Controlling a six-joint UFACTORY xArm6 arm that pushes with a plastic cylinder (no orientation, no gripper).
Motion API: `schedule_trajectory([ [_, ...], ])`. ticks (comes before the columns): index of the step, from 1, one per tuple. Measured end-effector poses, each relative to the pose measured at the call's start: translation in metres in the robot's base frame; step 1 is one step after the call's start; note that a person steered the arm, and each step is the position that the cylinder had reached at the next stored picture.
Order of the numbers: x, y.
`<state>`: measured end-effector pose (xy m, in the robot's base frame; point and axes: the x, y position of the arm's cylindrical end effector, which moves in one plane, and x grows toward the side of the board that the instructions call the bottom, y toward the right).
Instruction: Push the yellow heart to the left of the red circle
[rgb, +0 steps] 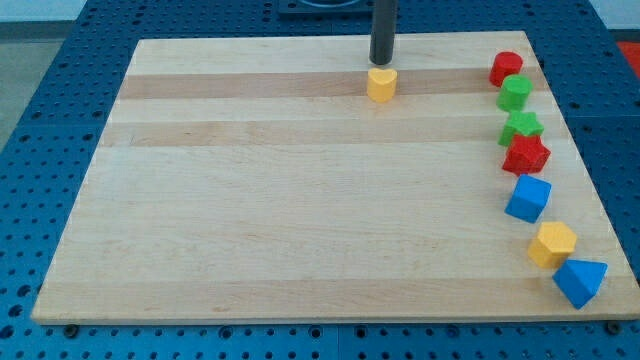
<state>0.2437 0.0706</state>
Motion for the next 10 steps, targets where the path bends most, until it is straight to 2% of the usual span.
schedule_trajectory([
  [1,0.005,-0.039],
  [2,0.037,-0.042],
  [4,0.071,-0.012],
  [6,0.078,0.011],
  [7,0.108,0.013],
  [10,0.118,0.016],
])
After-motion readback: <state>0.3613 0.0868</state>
